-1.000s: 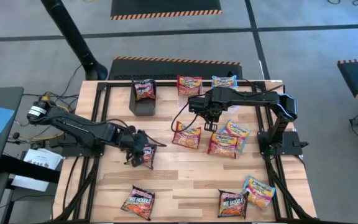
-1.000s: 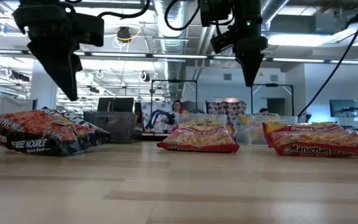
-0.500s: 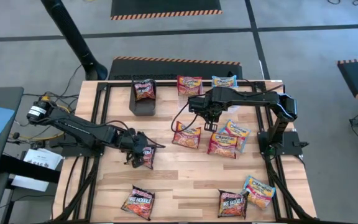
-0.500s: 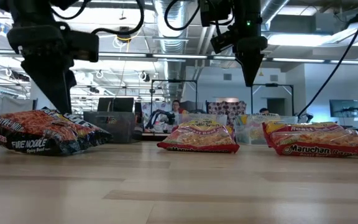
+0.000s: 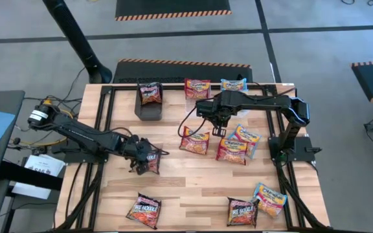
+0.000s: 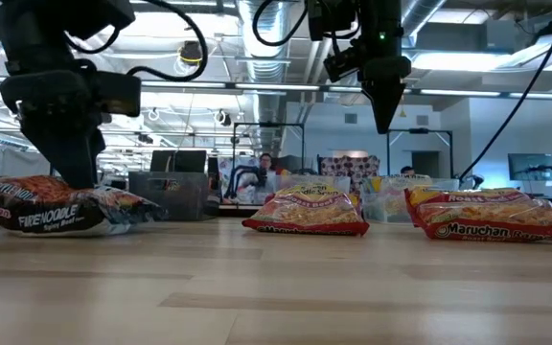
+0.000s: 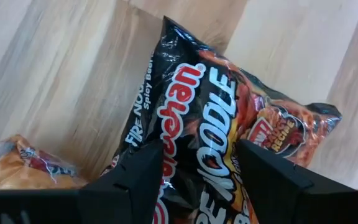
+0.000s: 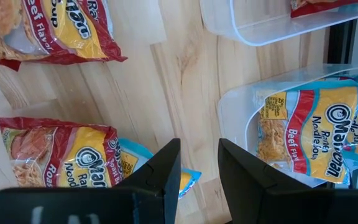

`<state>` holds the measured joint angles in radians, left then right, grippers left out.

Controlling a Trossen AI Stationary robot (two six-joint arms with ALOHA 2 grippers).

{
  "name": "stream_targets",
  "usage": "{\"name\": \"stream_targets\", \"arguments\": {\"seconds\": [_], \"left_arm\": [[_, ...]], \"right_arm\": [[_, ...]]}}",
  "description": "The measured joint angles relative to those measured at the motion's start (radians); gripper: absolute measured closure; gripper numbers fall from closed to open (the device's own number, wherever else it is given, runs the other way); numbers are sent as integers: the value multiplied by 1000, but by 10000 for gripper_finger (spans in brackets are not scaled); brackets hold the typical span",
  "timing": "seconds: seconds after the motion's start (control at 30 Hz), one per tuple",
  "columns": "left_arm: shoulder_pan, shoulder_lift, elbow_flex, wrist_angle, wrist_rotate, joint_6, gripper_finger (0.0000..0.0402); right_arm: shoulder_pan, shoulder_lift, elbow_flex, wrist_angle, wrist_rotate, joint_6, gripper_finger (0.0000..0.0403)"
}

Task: Sort Maruchan noodles
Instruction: Put the black noodle pack into the black bin

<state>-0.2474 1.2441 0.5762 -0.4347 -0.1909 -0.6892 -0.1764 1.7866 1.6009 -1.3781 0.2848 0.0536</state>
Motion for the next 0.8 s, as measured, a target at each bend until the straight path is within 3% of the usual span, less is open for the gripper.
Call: {"name": "stream_targets", "arguments": {"seconds": [0.2, 0.5, 0.8], "left_arm": [[0, 0, -8, -5, -8, -14, 247], [0, 0, -9, 0, -29, 18, 389], [0, -2, -7, 68, -33, 79, 401]], "right_arm": [[-1, 0, 0, 3, 0, 0, 271], [-1, 0, 0, 5, 0, 0, 271], [-1, 0, 0, 4, 0, 0, 271]]}}
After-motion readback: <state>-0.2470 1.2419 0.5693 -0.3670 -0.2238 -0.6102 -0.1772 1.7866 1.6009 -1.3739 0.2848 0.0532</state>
